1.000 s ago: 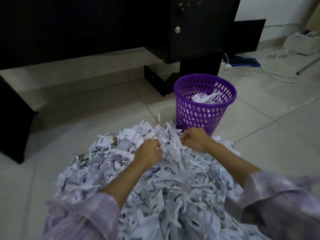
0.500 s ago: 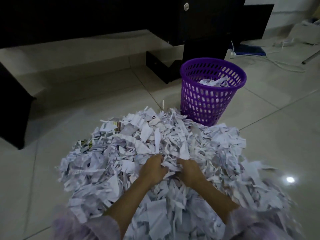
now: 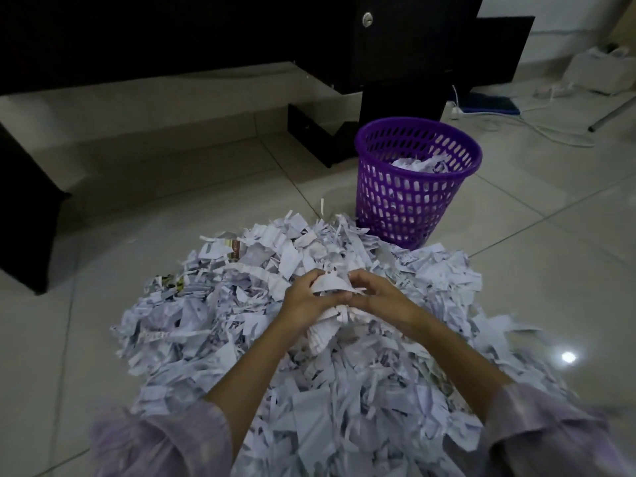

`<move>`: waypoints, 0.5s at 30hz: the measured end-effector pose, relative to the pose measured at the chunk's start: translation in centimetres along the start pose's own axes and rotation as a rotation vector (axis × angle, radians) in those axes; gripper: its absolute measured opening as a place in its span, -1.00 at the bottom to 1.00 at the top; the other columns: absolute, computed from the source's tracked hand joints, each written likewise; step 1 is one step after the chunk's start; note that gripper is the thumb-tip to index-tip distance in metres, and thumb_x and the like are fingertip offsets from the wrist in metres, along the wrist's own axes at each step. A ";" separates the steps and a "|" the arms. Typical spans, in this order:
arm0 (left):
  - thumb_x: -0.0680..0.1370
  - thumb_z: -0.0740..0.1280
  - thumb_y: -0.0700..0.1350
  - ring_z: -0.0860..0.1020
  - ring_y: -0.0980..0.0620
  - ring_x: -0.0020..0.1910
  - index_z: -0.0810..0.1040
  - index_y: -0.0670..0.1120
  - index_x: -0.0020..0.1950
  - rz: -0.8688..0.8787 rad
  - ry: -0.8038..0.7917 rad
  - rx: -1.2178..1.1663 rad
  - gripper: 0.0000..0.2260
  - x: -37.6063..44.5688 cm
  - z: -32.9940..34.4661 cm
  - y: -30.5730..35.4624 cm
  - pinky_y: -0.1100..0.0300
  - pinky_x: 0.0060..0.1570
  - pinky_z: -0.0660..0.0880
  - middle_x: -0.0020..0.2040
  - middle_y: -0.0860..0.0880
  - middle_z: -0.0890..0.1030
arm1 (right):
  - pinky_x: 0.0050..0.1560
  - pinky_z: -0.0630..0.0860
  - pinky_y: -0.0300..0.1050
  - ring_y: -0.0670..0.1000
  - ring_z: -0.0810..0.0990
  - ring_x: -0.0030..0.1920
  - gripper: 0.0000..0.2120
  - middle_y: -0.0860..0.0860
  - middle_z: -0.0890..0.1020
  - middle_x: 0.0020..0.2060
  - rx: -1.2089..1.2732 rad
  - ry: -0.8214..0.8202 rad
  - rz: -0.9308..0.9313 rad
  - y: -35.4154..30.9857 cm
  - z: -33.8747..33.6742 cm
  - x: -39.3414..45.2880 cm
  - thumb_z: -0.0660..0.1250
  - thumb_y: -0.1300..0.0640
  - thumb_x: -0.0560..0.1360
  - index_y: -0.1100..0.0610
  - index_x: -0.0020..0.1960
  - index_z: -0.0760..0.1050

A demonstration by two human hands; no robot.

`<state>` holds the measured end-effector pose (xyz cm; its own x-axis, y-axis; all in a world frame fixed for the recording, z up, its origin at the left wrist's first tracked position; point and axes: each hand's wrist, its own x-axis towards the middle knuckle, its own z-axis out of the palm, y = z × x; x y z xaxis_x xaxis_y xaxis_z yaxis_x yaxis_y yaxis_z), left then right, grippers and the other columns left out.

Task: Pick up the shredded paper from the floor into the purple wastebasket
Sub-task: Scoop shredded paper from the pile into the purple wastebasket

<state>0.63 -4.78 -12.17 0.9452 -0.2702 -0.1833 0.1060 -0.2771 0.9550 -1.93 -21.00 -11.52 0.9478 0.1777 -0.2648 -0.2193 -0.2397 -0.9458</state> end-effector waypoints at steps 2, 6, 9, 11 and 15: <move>0.41 0.50 -0.20 0.54 -0.01 -0.10 0.52 -0.11 -0.02 0.029 0.068 0.076 -0.77 0.2 -0.7 -0.1 0.28 -0.21 0.44 -0.10 -0.05 0.59 | 0.04 0.49 -0.18 -0.06 0.56 0.06 -0.75 -0.03 0.56 0.11 -0.048 -0.013 0.074 0.1 -0.4 -0.5 0.42 0.05 0.49 -0.06 0.13 0.48; 0.42 0.48 -0.27 0.51 0.00 -0.13 0.51 -0.15 -0.02 0.035 0.171 0.100 -0.78 0.2 -2.4 -0.8 0.45 -0.37 0.37 -0.11 -0.07 0.57 | 0.35 0.38 -0.02 0.01 0.40 0.34 -0.21 -0.05 0.35 0.38 -0.600 -0.182 0.214 2.2 -0.6 -1.8 0.50 -0.19 0.34 -0.05 0.46 0.24; 0.42 0.48 -0.29 0.52 -0.01 -0.12 0.52 -0.16 -0.02 0.025 0.190 0.118 -0.78 0.0 -3.0 -1.5 0.48 -0.36 0.38 -0.10 -0.08 0.58 | 0.46 0.24 0.09 0.12 0.24 0.47 -0.09 0.03 0.18 0.50 -1.046 -0.272 0.302 4.8 1.0 -2.6 0.49 -0.25 0.30 -0.10 0.52 0.13; 0.42 0.47 -0.31 0.51 -0.01 -0.11 0.50 -0.16 -0.04 0.014 0.182 0.130 -0.79 -0.1 -3.1 -1.9 0.51 -0.37 0.36 -0.10 -0.09 0.57 | 0.45 0.22 -0.02 0.11 0.24 0.47 -0.20 0.06 0.24 0.49 -1.100 -0.290 0.304 5.1 1.8 -2.9 0.45 -0.16 0.40 -0.01 0.52 0.18; 0.42 0.46 -0.31 0.49 -0.01 -0.11 0.50 -0.17 -0.03 0.002 0.163 0.164 -0.79 -0.4 -2.8 -2.2 0.53 -0.40 0.35 -0.09 -0.09 0.56 | 0.12 0.47 -0.16 0.09 0.51 0.21 -0.55 0.11 0.55 0.18 -0.895 -0.171 0.291 3.3 1.1 -2.3 0.44 0.08 0.44 0.18 0.29 0.49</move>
<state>0.87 -1.49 -13.56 0.9842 -0.1217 -0.1284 0.0649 -0.4269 0.9020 -5.12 -21.12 -14.22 0.8219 0.1161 -0.5576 -0.1153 -0.9248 -0.3625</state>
